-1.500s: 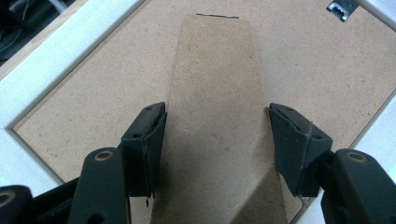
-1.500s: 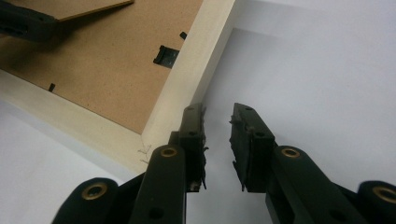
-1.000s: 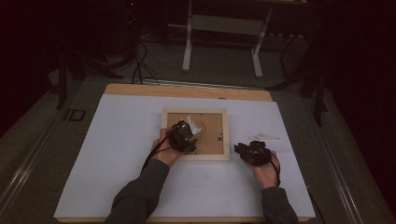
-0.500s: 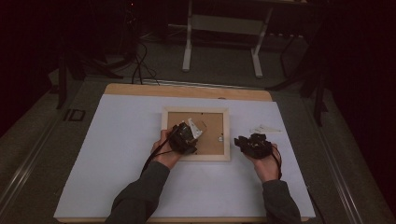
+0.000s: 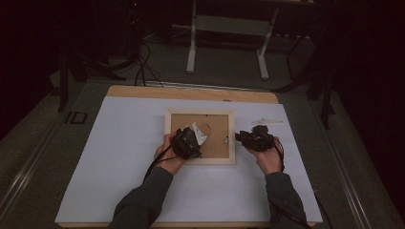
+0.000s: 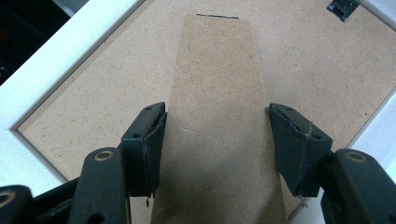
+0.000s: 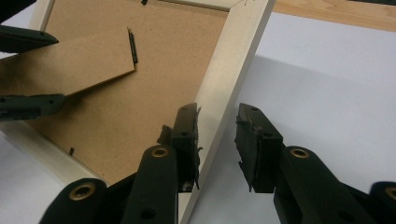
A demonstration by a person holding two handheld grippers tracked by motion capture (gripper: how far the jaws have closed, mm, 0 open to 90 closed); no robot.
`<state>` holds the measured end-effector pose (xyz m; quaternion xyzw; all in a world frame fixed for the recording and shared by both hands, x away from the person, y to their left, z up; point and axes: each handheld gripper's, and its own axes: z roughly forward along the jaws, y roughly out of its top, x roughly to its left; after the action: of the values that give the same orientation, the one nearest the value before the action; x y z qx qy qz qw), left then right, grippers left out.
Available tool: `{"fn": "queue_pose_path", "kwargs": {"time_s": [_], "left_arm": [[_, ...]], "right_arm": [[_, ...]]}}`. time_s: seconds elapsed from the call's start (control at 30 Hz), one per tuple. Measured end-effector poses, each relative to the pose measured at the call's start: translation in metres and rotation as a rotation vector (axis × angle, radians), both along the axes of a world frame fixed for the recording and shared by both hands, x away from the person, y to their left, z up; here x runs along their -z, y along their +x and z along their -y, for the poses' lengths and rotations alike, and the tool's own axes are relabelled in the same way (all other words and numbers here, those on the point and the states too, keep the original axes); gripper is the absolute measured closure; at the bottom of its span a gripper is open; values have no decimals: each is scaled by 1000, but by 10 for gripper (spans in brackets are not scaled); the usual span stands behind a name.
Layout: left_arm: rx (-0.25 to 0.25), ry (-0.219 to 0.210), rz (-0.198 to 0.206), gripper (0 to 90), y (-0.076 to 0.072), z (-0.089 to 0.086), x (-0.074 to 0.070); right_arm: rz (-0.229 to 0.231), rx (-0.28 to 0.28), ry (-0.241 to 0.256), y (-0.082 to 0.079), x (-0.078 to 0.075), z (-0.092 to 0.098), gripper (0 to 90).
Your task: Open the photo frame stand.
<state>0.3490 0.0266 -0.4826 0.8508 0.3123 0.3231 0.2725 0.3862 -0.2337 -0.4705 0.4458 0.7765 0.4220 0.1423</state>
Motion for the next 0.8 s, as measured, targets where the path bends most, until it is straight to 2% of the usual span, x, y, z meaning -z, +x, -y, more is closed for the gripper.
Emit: {"fn": "queue_pose_path", "kwargs": {"time_s": [0.37, 0.8], "left_arm": [[5, 8, 22, 406, -3, 0, 0], [27, 24, 75, 406, -9, 3, 0]], "right_arm": [[-30, -10, 31, 14, -1, -5, 649], [-69, -9, 86, 31, -5, -4, 638]]}}
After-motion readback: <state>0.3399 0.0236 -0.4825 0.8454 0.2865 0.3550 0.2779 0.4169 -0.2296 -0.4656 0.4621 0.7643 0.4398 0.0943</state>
